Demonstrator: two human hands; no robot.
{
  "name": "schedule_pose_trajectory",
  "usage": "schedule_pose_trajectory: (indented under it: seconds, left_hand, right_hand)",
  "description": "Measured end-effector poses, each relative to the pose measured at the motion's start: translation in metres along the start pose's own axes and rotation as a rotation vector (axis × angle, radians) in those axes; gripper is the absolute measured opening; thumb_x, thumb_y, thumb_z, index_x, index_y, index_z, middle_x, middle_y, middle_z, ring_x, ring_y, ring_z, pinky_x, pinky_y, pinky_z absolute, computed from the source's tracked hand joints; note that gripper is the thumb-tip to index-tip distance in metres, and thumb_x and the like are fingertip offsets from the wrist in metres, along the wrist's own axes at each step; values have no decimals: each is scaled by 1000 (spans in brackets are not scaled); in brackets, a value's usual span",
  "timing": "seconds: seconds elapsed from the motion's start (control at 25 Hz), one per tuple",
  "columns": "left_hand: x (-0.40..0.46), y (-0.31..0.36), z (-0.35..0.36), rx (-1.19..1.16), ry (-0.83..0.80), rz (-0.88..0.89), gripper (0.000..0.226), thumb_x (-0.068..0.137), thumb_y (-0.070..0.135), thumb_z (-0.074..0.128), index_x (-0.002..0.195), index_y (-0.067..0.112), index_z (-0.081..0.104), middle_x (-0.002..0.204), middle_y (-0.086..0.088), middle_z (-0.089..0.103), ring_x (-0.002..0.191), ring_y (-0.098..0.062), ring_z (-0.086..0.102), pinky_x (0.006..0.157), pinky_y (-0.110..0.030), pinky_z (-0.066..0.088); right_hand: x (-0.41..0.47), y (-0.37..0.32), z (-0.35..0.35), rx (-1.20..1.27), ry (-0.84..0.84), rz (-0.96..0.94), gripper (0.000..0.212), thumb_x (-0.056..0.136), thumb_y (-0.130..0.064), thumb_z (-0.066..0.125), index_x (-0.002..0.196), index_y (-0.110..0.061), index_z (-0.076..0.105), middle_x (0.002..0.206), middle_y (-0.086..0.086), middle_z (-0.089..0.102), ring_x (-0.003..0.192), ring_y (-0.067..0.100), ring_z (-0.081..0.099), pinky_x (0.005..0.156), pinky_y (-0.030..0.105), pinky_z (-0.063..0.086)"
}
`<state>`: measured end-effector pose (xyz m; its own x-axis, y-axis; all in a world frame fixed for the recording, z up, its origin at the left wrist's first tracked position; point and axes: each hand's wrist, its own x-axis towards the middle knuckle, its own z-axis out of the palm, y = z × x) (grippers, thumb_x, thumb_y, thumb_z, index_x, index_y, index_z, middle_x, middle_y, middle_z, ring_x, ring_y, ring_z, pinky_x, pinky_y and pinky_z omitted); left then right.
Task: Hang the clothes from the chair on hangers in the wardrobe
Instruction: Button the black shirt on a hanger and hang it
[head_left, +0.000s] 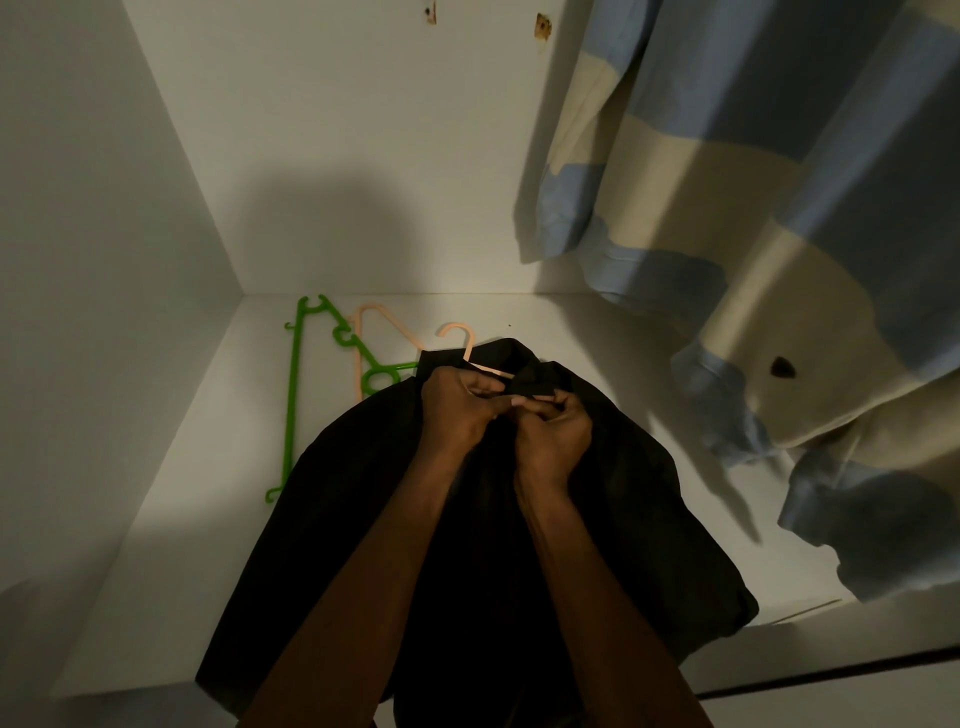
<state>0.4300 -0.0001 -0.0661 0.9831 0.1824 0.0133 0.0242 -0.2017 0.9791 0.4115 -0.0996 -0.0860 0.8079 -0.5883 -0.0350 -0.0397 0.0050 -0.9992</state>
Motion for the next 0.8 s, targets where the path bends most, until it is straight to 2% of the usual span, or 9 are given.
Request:
schedule_pose_trajectory:
  seconds: [0.08, 0.16, 0.32, 0.48, 0.64, 0.8]
  left_hand:
    - [0, -1, -2, -47, -3, -23, 22, 71, 6, 91, 88, 1, 78, 77, -11, 75, 74, -26, 75, 75, -47, 64]
    - [-1, 0, -3, -25, 17, -7, 14, 77, -3, 83, 81, 9, 77, 73, -7, 73, 71, -26, 73, 76, -50, 63]
    - [5, -8, 0, 106, 42, 3, 10, 81, 0, 77, 84, 10, 77, 76, -6, 75, 69, -20, 72, 76, -44, 63]
    - [8, -4, -5, 11, 1, -76, 8, 87, -1, 71, 89, 5, 75, 79, -12, 74, 73, -23, 72, 73, -36, 63]
    - [7, 4, -10, -52, -88, -146, 11, 94, -2, 65, 88, 4, 72, 74, -9, 68, 66, -13, 63, 60, -18, 54]
    - [11, 6, -14, -72, -127, -199, 19, 95, 2, 65, 80, 14, 69, 76, -7, 68, 70, -11, 63, 61, -18, 54]
  right_hand:
    - [1, -2, 1, 14, 7, 25, 35, 66, 3, 84, 94, -12, 67, 75, -1, 76, 73, 13, 75, 79, 41, 64]
    - [2, -3, 1, -3, 9, 38, 37, 64, 1, 86, 93, -12, 66, 74, -1, 74, 70, 14, 74, 74, 41, 64]
    - [1, -7, 0, -9, -51, 29, 37, 67, 5, 86, 91, -13, 64, 72, 0, 76, 68, 10, 75, 75, 35, 64]
    - [-1, -7, 0, -30, -104, -64, 40, 69, 4, 89, 96, -12, 64, 75, -2, 78, 73, 6, 76, 76, 26, 60]
    - [-2, -6, -1, -4, -106, -84, 37, 68, 0, 91, 95, -12, 68, 75, -3, 78, 76, 9, 77, 81, 34, 62]
    - [-2, -6, -1, 17, -105, -44, 35, 66, -1, 93, 90, -11, 69, 75, -3, 78, 75, 10, 77, 84, 43, 62]
